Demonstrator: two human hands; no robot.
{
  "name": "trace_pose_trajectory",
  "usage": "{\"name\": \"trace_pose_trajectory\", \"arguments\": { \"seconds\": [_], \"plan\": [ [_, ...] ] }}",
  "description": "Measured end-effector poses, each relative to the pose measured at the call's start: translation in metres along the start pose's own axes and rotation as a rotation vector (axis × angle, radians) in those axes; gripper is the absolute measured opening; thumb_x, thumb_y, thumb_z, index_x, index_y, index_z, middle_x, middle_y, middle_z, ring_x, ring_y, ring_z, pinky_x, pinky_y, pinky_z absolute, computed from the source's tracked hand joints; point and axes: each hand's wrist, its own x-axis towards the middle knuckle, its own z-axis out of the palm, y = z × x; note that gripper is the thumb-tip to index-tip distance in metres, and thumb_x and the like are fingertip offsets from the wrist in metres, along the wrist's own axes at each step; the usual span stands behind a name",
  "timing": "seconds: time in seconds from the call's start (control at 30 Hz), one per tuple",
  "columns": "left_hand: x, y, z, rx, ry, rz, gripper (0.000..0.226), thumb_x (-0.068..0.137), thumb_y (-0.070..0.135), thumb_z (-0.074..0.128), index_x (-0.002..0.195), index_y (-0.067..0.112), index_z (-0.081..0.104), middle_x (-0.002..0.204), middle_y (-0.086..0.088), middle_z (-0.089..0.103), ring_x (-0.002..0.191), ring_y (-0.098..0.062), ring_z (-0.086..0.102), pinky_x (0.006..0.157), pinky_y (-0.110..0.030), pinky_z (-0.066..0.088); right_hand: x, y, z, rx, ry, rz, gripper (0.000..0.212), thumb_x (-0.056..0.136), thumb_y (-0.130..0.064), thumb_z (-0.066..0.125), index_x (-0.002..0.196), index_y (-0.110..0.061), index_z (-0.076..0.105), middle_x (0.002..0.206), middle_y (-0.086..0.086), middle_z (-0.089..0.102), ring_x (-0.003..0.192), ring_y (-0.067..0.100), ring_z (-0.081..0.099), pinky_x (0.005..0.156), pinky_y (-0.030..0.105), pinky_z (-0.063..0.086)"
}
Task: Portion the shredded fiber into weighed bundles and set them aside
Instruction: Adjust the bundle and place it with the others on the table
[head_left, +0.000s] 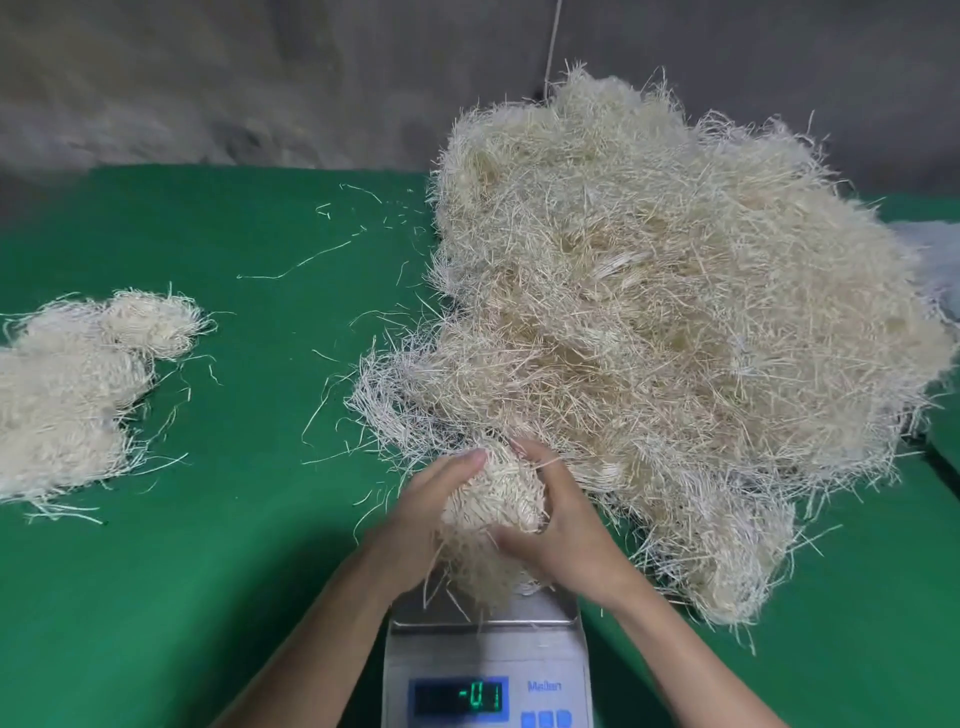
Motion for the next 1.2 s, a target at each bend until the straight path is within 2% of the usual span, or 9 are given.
{"name": "trace_pose_trajectory", "arguments": {
  "seconds": [0.07,0.17,0.3,0.43,0.5,0.63,0.8,0.93,1.2],
  "plan": [
    [-0.005,-0.005,-0.011,-0.063,-0.085,0.02,0.034,0.077,0.035,0.067,0.1,0.012,0.06,0.108,-0.013,0.061,0.085,-0.019,0.066,0.068,-0.029,0.053,0.0,0.004,-0.007,0.071,0.037,0.066,0.076,0.078,-0.023,0.074,0.129,-0.05,0.025,0.129,-0.025,0.03,0.125,0.004,0.035,0.105,0.026,0.031],
    [-0.006,-0.016,-0.012,0.357,0.214,0.098,0.048,0.064,0.026,0.069,0.111,0.022,0.06,0.113,-0.009,0.063,0.095,-0.023,0.066,0.061,-0.024,0.05,0.001,0.009,-0.01,0.031,0.026,0.117,0.06,0.08,-0.025,0.072,0.12,-0.047,0.034,0.121,-0.027,0.036,0.122,0.023,0.049,0.089,0.023,0.047],
    [-0.002,-0.028,-0.013,0.542,0.352,0.182,0.037,0.076,0.008,0.067,0.112,0.01,0.06,0.098,-0.006,0.064,0.06,0.005,0.056,0.047,-0.014,0.038,0.009,0.013,-0.004,-0.165,-0.029,0.119,0.063,0.084,-0.03,0.068,0.138,-0.023,0.037,0.14,0.004,0.044,0.124,0.022,0.044,0.106,0.036,0.034],
    [-0.01,-0.034,-0.027,0.48,0.368,0.152,0.059,0.079,0.006,0.063,0.134,0.019,0.047,0.112,0.005,0.056,0.082,-0.005,0.062,0.062,-0.019,0.051,0.016,0.013,0.008,-0.335,-0.065,0.09,0.065,0.087,-0.037,0.06,0.144,-0.03,0.029,0.139,0.004,0.042,0.126,0.019,0.033,0.112,0.042,0.018],
    [-0.016,-0.03,-0.03,0.353,0.387,0.249,0.063,0.08,0.004,0.059,0.137,0.024,0.042,0.121,0.01,0.05,0.079,0.014,0.059,0.059,-0.006,0.046,0.02,0.012,0.009,-0.401,-0.059,0.057,0.062,0.088,-0.037,0.058,0.143,-0.027,0.031,0.136,0.004,0.043,0.128,0.018,0.03,0.113,0.042,0.015],
    [-0.029,-0.016,-0.033,0.388,0.299,0.378,0.045,0.073,0.026,0.048,0.115,0.039,0.058,0.121,0.028,0.056,0.11,0.016,0.049,0.082,-0.004,0.038,0.024,0.009,0.007,-0.345,-0.015,-0.087,0.055,0.084,-0.03,0.063,0.134,-0.025,0.042,0.129,-0.005,0.043,0.121,0.015,0.04,0.109,0.051,0.027],
    [-0.029,-0.025,-0.026,0.536,0.23,0.327,0.029,0.087,0.03,0.057,0.116,0.026,0.061,0.098,0.003,0.062,0.097,0.0,0.052,0.071,-0.025,0.048,0.024,0.007,0.005,-0.149,-0.044,-0.046,0.074,0.077,-0.038,0.067,0.141,-0.036,0.03,0.136,-0.009,0.045,0.125,0.014,0.043,0.106,0.043,0.038],
    [-0.031,-0.025,-0.033,0.426,0.329,0.313,0.044,0.065,0.058,0.051,0.103,0.038,0.06,0.102,0.021,0.063,0.097,0.008,0.058,0.081,-0.017,0.043,0.023,0.001,-0.008,-0.001,0.016,-0.02,0.057,0.075,-0.057,0.053,0.129,-0.04,0.045,0.126,-0.023,0.048,0.113,-0.005,0.048,0.082,0.011,0.037],
    [-0.033,-0.01,-0.035,0.283,0.454,0.465,0.053,0.073,0.047,0.049,0.115,0.018,0.062,0.109,0.016,0.063,0.097,0.015,0.056,0.073,0.003,0.038,0.017,0.001,-0.019,0.177,0.157,-0.052,0.017,0.095,-0.036,0.048,0.105,-0.042,0.061,0.118,-0.018,0.062,0.107,-0.01,0.054,0.086,0.01,0.04]
  ]
}}
